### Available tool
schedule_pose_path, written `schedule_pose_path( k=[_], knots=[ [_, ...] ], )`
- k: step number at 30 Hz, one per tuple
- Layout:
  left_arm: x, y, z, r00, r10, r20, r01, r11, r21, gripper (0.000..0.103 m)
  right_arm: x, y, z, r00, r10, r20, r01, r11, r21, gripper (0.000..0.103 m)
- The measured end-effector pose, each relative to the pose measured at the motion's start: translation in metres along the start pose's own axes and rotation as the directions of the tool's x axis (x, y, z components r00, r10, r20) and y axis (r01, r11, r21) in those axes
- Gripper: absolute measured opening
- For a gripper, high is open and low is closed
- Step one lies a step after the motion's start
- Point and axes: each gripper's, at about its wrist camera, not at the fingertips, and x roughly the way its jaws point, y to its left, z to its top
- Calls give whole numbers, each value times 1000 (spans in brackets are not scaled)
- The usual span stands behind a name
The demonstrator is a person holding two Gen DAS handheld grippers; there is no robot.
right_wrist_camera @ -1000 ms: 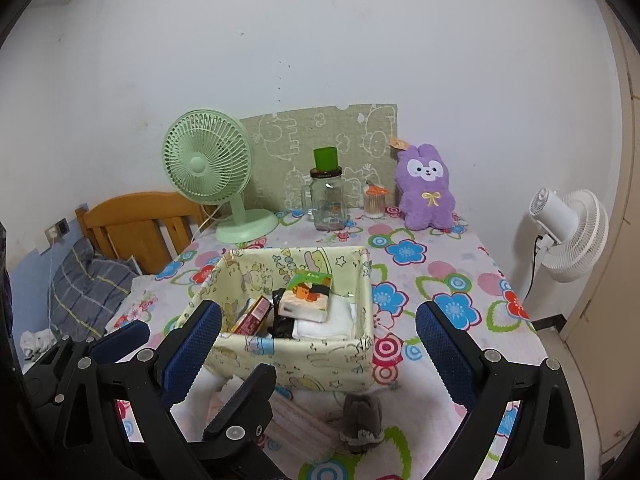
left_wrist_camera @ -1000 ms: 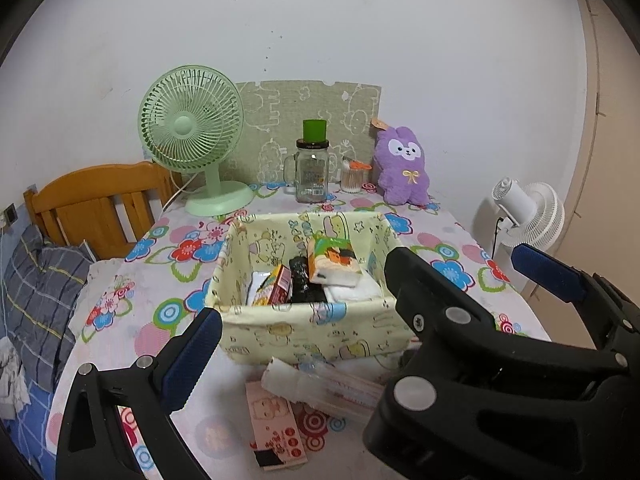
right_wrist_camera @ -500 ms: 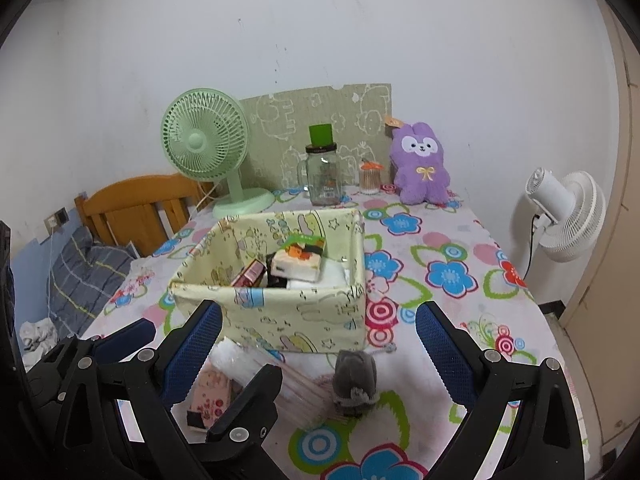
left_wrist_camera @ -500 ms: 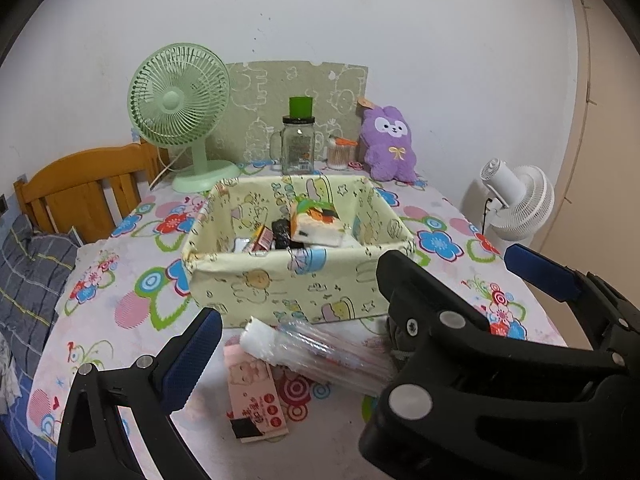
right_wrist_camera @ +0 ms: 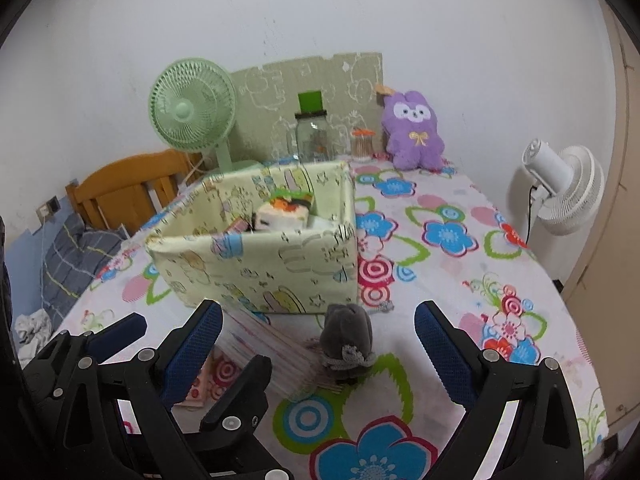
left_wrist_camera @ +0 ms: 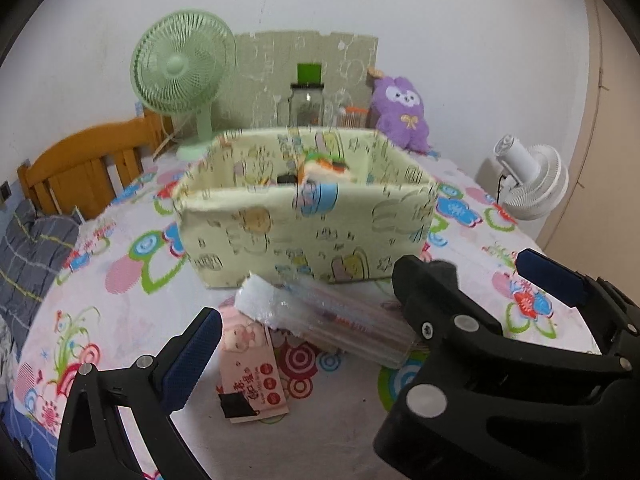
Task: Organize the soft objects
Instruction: 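Grasp the dark gray knit sock with the right tool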
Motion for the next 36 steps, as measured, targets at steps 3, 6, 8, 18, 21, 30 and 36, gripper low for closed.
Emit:
schedule_pose_path(
  k=[3,6,8,18,21,30,36],
  knots=[
    [8,0,-3,1000,8,-21,-8,1000,4,103,9,-2,-4,1000,-2,-26,2,1000,9,94],
    [15,-1,-5,999,14,-30,-13,1000,4,103,19,-4,-5,999,3,-52,-2,1000,16,90],
    [19,-1,-5,999,12,-33,-12,1000,3,103,23,-5,-6,998,-3,-62,4,1000,15,89],
    [37,-4,-4,997,32,-71,-30,999,16,103,50,-13,-9,992,-5,-130,10,999,42,74],
    [41,-5,-4,996,43,-77,-42,999,21,102,57,-16,-10,989,-6,-148,13,999,50,68],
    [50,-11,-2,995,38,-92,-35,999,27,101,66,-26,-11,985,5,-174,9,997,80,39],
    [53,-20,3,996,28,-85,-25,999,37,101,63,-35,-8,987,11,-162,5,995,100,37]
  ],
)
